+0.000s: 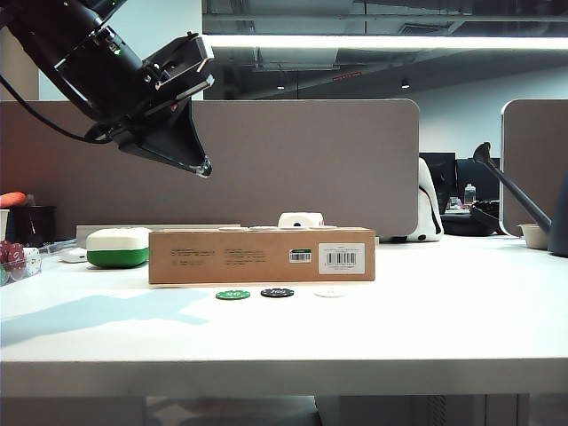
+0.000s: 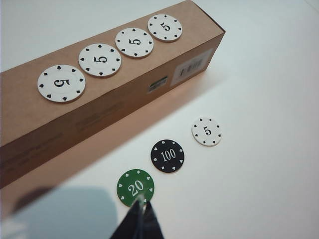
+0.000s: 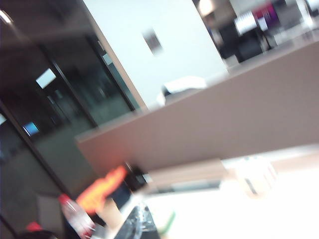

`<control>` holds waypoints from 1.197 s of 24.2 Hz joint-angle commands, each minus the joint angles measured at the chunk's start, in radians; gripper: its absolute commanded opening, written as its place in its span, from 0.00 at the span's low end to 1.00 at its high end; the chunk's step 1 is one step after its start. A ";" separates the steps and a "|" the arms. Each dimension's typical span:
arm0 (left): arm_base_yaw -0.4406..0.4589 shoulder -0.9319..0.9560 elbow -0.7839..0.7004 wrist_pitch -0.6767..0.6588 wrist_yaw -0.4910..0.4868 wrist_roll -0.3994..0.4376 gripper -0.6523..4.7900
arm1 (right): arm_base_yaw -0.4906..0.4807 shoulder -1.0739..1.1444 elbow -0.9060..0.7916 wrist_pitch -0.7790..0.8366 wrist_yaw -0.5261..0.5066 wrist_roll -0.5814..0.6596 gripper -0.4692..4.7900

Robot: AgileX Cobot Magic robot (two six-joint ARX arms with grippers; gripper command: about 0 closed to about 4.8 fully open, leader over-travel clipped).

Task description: Push the chip, whose value equals the sum of all the chip values on the rectangular box, forward next to the box.

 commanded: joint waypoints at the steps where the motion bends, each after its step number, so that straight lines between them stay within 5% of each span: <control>1: -0.002 -0.005 0.002 0.013 0.002 0.001 0.11 | 0.055 0.244 0.025 -0.003 -0.011 -0.011 0.08; 10: -0.002 -0.004 0.002 0.013 0.002 0.001 0.11 | 0.470 0.880 0.042 0.196 0.116 -0.078 0.08; 20: -0.002 -0.004 0.002 0.013 0.002 0.001 0.11 | 0.513 1.286 0.325 0.031 0.090 -0.111 0.08; 29: -0.002 -0.004 0.002 0.013 0.002 0.001 0.11 | 0.536 1.327 0.402 -0.107 0.071 -0.157 0.08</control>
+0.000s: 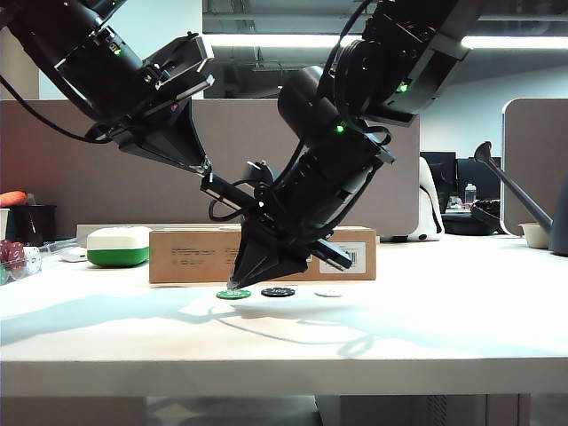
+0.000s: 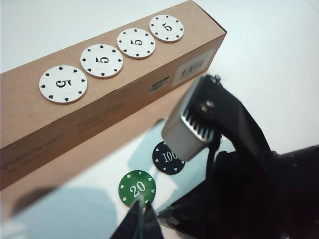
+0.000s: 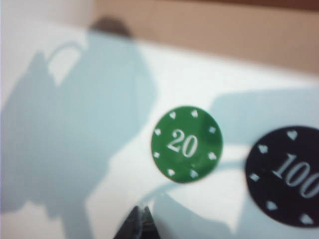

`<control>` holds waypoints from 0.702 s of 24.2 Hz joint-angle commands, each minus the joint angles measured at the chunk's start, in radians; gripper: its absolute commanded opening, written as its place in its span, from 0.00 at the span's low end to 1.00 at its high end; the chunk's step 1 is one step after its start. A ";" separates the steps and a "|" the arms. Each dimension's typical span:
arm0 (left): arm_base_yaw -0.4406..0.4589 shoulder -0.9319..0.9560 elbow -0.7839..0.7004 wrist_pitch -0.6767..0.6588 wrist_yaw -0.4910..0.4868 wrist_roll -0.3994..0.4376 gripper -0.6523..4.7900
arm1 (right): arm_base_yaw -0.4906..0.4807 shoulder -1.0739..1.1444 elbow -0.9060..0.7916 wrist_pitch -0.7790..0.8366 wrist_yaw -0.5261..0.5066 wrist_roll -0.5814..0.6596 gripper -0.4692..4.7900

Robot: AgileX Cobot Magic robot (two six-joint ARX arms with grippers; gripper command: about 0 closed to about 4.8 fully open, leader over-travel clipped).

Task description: Push the chip, whose value equals the sum of all the chip values on the rectangular box, forward next to the box.

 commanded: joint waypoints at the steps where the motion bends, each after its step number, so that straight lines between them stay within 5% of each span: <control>1: -0.002 -0.005 0.002 0.011 0.002 0.001 0.11 | -0.002 -0.005 0.006 -0.019 0.021 -0.009 0.08; 17: -0.002 -0.005 0.002 0.011 0.002 0.001 0.11 | 0.009 0.006 0.007 -0.006 0.109 -0.031 0.08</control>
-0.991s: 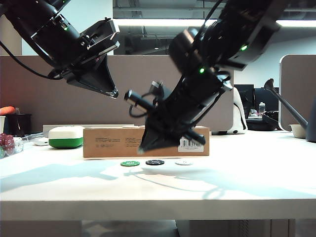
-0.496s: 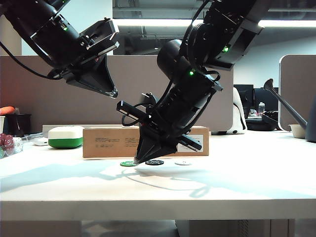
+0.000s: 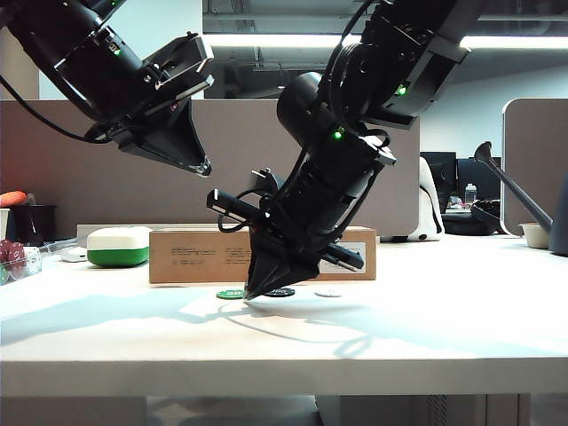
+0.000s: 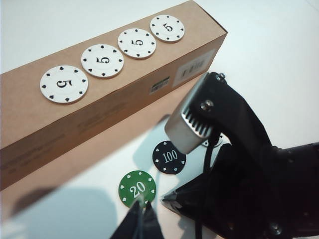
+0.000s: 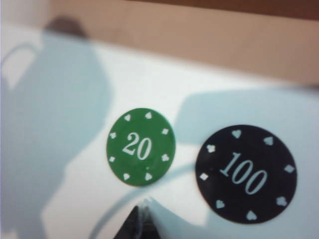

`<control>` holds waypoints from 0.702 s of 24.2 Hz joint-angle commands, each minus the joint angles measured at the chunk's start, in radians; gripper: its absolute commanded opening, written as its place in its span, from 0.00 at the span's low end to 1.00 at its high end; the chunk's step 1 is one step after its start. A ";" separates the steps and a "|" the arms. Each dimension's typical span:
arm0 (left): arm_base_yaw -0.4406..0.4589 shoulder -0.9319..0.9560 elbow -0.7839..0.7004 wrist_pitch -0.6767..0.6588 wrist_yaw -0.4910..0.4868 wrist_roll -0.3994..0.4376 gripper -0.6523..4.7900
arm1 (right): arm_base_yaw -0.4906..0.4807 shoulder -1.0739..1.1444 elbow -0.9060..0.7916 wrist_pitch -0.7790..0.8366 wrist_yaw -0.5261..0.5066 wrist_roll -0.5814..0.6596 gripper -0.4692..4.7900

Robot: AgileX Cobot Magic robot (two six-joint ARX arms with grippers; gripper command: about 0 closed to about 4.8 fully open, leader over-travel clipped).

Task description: Push the chip, whose value equals the sum of all the chip values on the rectangular box, forward next to the box.

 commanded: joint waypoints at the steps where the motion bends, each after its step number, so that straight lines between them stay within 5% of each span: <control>1: -0.002 -0.005 0.002 0.010 0.001 0.001 0.11 | 0.001 0.000 0.006 0.019 0.013 -0.009 0.08; 17: -0.002 -0.005 0.002 0.010 0.001 0.001 0.11 | 0.050 0.022 0.011 0.020 0.071 -0.009 0.08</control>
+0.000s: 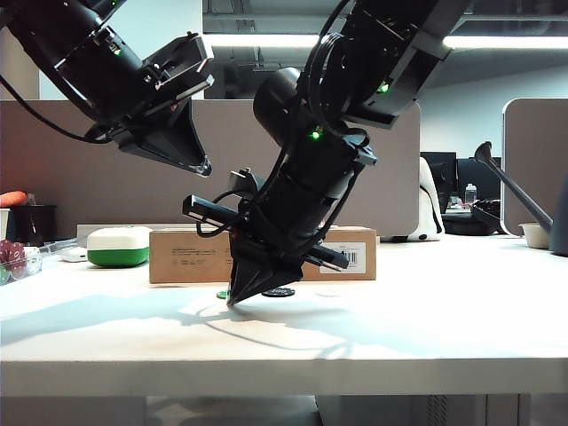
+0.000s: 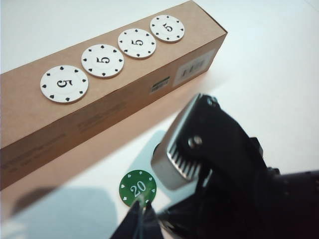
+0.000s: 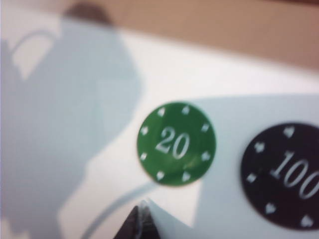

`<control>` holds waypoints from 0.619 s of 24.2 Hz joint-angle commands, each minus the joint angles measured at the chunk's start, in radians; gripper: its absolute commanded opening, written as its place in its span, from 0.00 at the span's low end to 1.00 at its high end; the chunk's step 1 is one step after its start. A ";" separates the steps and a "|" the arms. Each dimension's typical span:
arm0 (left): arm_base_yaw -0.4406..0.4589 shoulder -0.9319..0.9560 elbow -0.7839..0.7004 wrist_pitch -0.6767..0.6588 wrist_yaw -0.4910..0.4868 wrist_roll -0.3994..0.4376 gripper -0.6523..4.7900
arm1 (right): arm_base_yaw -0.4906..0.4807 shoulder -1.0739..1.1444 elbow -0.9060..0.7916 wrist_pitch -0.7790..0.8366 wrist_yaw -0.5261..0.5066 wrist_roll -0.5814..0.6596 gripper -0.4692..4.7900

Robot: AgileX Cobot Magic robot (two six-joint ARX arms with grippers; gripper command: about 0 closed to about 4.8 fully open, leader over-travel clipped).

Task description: Push the chip, whose value equals the sum of all the chip values on the rectangular box, forward next to the box.

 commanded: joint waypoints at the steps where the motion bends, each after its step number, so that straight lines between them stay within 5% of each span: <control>1: -0.002 -0.005 0.002 0.011 0.002 0.001 0.11 | -0.003 0.015 0.004 0.010 0.015 -0.006 0.08; 15: -0.002 -0.005 0.002 0.011 0.002 0.001 0.11 | -0.019 0.070 0.006 0.028 0.113 -0.005 0.08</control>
